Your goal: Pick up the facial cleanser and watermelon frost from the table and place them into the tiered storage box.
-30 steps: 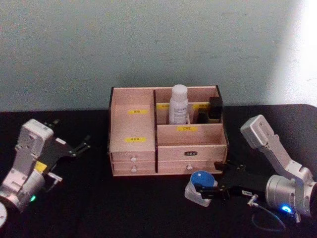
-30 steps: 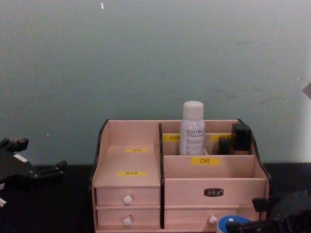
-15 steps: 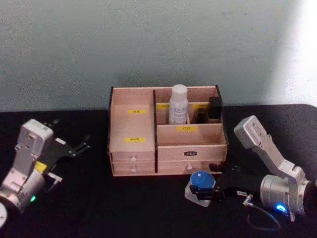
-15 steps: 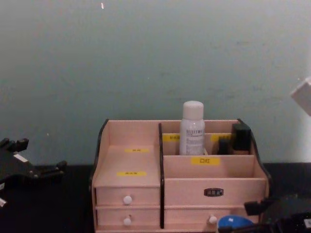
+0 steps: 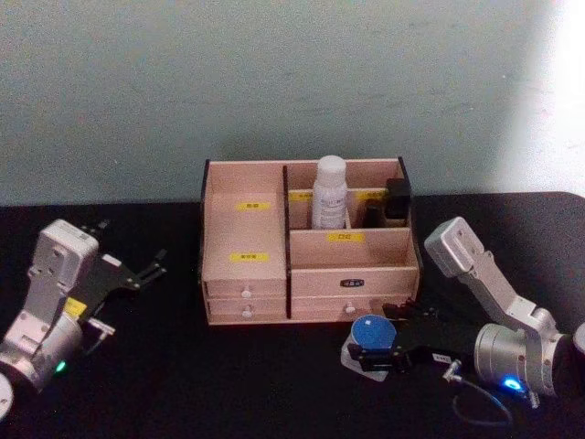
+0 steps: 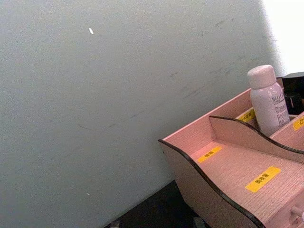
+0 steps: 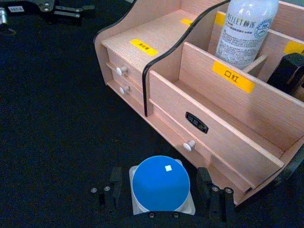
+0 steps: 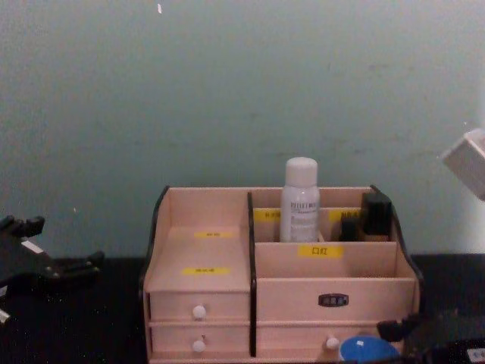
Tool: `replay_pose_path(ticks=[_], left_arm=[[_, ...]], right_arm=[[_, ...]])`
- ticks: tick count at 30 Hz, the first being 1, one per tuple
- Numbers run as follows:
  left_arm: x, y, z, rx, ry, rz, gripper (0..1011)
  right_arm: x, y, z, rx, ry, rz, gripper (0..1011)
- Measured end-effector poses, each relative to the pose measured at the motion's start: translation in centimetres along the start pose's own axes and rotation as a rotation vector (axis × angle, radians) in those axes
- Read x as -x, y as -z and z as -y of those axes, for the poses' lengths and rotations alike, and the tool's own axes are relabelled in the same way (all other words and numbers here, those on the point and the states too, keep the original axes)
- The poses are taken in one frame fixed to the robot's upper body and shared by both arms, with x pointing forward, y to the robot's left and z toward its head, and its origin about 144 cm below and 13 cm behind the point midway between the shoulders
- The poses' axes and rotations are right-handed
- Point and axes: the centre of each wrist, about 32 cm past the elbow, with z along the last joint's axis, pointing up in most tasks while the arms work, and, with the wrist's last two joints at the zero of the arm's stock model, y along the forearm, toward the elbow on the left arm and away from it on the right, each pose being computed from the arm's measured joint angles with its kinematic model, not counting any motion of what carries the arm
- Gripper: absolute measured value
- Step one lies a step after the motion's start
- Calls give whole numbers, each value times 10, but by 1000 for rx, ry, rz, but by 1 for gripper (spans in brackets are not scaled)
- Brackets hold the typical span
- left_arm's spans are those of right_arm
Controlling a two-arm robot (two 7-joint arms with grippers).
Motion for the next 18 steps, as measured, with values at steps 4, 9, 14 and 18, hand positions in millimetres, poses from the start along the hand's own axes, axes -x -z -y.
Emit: replay_pose_path(ticks=[4,9,14,18], left_arm=[[0,0,0,0,0,0,1002],[0,0,0,0,0,0,1001],[0,0,0,0,0,0,1001],[0,0,0,0,0,0,1002]], right_arm=[[0,1,-1,4,1,1,1002],[0,2,-2,7,2,-2,1002],[0,3,-3,10,1,-4,1002],[0,4,-3,11,0,-3,1002]])
